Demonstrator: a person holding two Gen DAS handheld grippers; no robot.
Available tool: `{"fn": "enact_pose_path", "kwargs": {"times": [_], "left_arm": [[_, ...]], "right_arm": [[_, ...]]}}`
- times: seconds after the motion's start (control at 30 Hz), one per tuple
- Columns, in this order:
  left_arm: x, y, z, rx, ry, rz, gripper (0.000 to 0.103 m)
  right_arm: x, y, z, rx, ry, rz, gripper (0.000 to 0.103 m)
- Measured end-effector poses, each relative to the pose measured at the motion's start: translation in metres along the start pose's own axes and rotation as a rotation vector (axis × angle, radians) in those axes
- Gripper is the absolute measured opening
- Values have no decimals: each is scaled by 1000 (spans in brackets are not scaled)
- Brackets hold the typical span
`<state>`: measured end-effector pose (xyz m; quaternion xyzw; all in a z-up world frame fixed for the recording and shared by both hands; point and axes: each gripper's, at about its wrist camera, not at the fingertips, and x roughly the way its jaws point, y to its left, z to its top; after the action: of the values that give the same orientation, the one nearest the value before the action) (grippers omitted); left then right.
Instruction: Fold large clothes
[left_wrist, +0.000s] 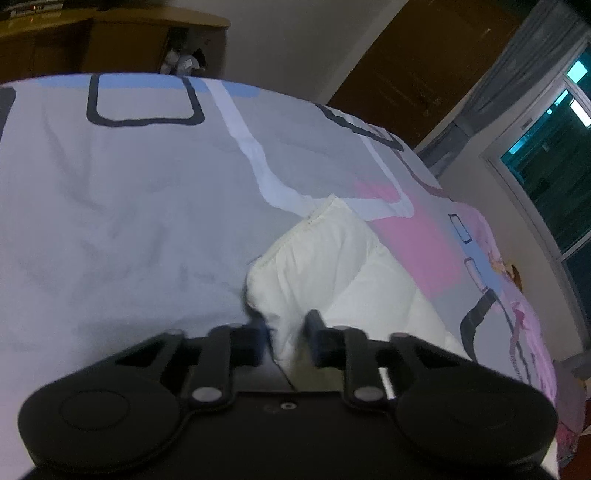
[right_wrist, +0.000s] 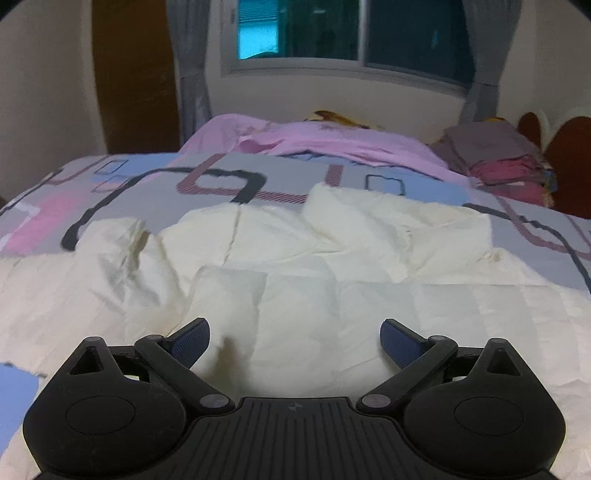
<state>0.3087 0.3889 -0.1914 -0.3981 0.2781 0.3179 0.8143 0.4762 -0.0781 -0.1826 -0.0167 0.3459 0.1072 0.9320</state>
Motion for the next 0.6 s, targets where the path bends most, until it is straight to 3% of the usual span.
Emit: {"fn": "enact_pose_path", "kwargs": {"times": [0.07,0.17,0.43,0.6], "left_arm": [[0,-1,-1,10,-2,-15,10],[-9,-11,0,51,0,-77,7],[-72,-97,-15,298,-63,-344,6],[-98,-175,-64,443,14,-583,6]], "right_arm": [[7,1,-2,-9,27,-16,98],[34,7,-12,-65,164,-21,98],[11,-8,-7,-2,94,14,98],[-20,-36,-4,57,43,20,98]]}}
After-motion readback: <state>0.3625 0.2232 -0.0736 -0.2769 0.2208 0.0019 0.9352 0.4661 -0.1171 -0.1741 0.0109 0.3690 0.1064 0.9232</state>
